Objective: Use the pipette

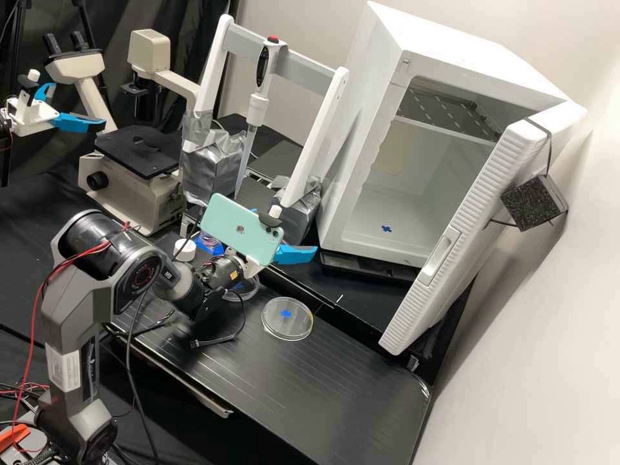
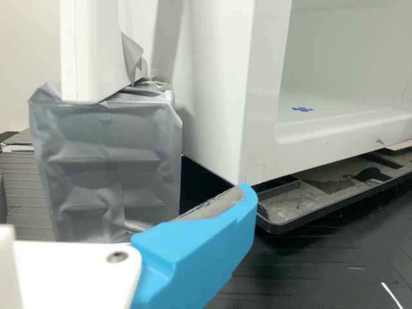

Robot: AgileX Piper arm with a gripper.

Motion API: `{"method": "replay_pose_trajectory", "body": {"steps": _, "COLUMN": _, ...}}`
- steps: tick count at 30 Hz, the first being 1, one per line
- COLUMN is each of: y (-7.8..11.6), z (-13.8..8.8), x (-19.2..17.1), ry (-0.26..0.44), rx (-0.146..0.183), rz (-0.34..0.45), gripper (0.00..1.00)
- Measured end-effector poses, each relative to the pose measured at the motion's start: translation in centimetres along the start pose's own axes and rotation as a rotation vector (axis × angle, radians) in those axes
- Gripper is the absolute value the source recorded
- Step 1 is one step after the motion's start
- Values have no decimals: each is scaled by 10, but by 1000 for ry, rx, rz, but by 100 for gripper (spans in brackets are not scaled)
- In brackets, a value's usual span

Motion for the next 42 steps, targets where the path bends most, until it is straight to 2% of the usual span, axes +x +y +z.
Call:
{"method": "replay_pose_trajectory", "body": {"steps": 9, "y": 0, "z": 0, "x": 0, "ry": 0, "rx": 0, "rz": 0, "gripper": 100}}
{"method": "replay_pose_trajectory", "body": {"steps": 14, "y": 4, "z": -1, "x": -13, "ry": 12, "rx": -7, "rz": 4, "gripper": 100}}
{"method": "replay_pose_trajectory", "body": {"steps": 17, "y": 13, "z": -9, "x": -29, "ry": 44, "rx": 16, "rz": 28, "gripper": 100}}
{"method": "replay_pose_trajectory", "body": {"steps": 20, "y": 21, "z": -23, "x": -44, "ry": 110, "rx": 25, "rz": 50, "gripper": 100}}
{"method": "replay_pose_trajectory", "body": {"steps": 25, "y": 30, "z": -64, "x": -63, "ry": 269, "rx": 36, "rz": 84, "gripper": 100}}
{"method": "replay_pose_trajectory", "body": {"steps": 29, "y": 30, "z": -98, "x": -67, "ry": 351, "rx": 2, "rz": 86, "gripper": 100}}
{"method": "replay_pose_trajectory", "body": {"steps": 34, "y": 29, "z": -135, "x": -61, "ry": 374, "rx": -40, "rz": 54, "gripper": 100}}
{"method": "replay_pose_trajectory", "body": {"steps": 40, "y": 35, "z": -171, "x": -43, "ry": 375, "rx": -69, "rz": 78, "gripper": 100}}
{"method": "replay_pose_trajectory", "body": {"steps": 41, "y": 36, "z": -177, "x": -36, "ry": 369, "rx": -88, "rz": 77, "gripper": 100}}
{"method": "replay_pose_trajectory", "body": {"steps": 42, "y": 37, "z": -180, "x": -34, "ry": 362, "rx": -89, "rz": 78, "gripper": 100}}
